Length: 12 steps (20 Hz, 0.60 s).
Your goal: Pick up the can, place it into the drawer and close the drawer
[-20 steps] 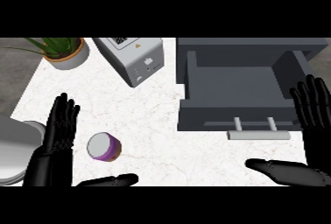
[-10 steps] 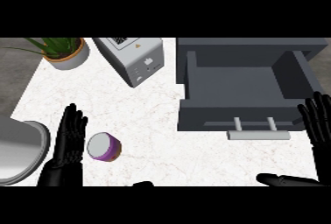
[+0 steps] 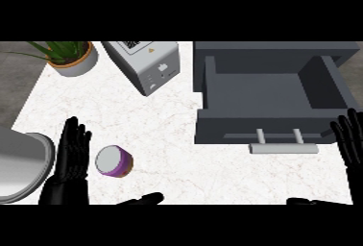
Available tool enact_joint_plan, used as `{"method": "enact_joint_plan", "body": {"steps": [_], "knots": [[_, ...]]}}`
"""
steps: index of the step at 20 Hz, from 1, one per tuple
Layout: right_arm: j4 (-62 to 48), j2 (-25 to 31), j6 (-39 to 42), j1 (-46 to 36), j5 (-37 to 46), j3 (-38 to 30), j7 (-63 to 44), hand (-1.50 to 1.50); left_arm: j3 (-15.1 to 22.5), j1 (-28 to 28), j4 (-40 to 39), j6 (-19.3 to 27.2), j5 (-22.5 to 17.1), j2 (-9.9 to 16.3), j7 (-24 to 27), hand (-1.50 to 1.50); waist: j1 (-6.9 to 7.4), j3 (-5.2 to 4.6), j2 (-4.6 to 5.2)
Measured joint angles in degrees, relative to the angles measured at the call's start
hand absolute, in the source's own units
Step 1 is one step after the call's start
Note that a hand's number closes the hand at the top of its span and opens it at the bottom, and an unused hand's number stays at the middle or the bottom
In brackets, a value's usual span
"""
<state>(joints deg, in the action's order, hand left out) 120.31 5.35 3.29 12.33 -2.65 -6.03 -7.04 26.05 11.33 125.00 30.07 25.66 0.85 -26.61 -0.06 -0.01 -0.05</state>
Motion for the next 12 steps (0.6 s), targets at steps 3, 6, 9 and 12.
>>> {"method": "enact_joint_plan", "body": {"steps": [3, 6, 9, 12], "knots": [[-1.0, 0.0, 1.0, 0.6, -0.5, -1.3, 1.8, -1.50, -0.4, 0.9, -0.3, 0.3, -0.9, 0.4, 1.0, -1.50, 0.02, 0.01, 0.01], [-0.9, -0.3, 1.8, 1.3, -0.4, -1.5, 2.7, -1.50, -3.2, -0.1, -4.0, -0.1, -4.4, 0.6, 3.9, -1.50, -0.05, 0.00, 0.02], [-1.6, 0.1, 2.9, 1.6, -1.0, -2.7, 3.2, -1.50, -5.6, -1.9, -8.9, -0.4, -7.4, 0.1, 7.4, -1.50, -0.08, -0.01, 0.03], [-1.4, -0.3, 3.5, 2.6, -0.5, -3.2, 3.9, -1.50, -6.4, -1.6, -11.5, -0.4, -9.2, 0.0, 10.7, -1.50, -0.08, 0.00, 0.03]]}}
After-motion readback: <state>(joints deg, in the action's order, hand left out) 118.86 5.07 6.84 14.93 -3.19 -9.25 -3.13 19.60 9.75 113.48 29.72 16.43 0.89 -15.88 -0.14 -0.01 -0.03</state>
